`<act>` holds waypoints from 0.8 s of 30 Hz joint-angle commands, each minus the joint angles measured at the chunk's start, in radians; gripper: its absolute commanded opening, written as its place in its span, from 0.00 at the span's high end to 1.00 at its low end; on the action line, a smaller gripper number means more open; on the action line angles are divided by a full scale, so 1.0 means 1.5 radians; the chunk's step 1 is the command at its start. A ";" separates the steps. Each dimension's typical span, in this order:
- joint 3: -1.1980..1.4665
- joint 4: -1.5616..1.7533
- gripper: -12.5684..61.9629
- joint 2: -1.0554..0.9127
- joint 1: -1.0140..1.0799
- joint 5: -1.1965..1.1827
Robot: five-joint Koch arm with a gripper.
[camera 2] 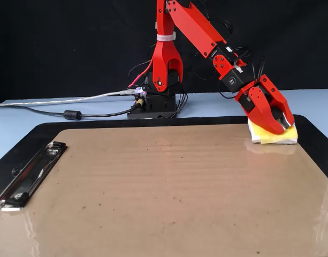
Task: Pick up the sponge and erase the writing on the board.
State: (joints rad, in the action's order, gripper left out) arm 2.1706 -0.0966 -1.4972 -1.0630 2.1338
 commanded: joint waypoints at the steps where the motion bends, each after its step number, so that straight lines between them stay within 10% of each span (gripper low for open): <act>1: 0.027 -0.018 0.94 -0.015 -0.013 0.037; 5: 0.036 -0.017 0.93 -0.021 -0.014 0.037; 10: 0.027 -0.016 0.39 -0.015 -0.013 0.040; 17: -0.027 -0.025 0.38 -0.058 0.001 0.043; 24: -0.078 -0.562 0.38 -0.329 0.399 -0.232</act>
State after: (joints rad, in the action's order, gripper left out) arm 2.0816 -0.7194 -1.8868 -0.5384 1.9727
